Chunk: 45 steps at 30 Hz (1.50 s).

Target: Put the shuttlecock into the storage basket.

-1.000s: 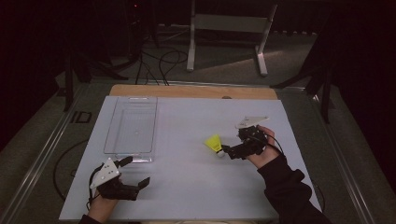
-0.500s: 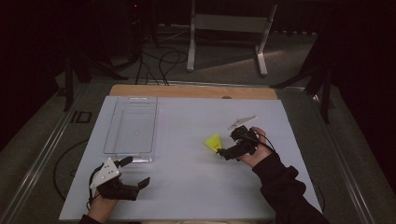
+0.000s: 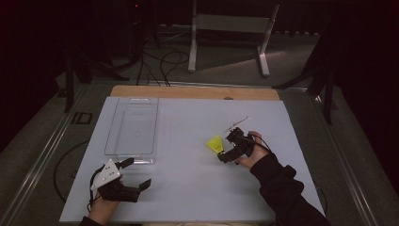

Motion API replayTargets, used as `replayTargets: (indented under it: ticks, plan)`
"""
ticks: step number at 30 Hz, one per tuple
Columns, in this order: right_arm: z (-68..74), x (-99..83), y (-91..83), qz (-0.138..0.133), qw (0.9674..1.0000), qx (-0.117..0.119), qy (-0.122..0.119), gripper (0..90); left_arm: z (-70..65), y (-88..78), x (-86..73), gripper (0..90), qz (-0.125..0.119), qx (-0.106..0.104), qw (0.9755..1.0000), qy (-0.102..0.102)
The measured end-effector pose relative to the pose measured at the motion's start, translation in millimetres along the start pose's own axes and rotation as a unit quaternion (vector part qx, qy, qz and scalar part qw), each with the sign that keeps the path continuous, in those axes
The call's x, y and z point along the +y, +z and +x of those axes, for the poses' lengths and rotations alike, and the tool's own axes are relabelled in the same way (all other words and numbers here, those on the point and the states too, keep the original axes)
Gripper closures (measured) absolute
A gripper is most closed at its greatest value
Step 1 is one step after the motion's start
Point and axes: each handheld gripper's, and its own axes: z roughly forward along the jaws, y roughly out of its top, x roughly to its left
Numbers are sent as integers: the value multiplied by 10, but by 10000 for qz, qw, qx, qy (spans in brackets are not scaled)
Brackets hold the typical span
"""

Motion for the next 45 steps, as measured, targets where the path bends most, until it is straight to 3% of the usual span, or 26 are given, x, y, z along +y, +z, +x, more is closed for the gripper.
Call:
replayTargets:
  ticks: [10,21,28,45]
  plan:
    - [-4,47,99,424,9989,67,167,76,4,1,-1,3,12,-1,10000,-28]
    - [-12,103,232,914,9952,178,315,99,5,-1,-1,3,4,-7,10000,-34]
    - [-17,149,286,1109,9929,66,427,198,4,1,-1,3,3,-6,10000,-29]
    - [16,206,418,1443,9890,-58,326,448,6,3,-3,3,24,-8,10000,-23]
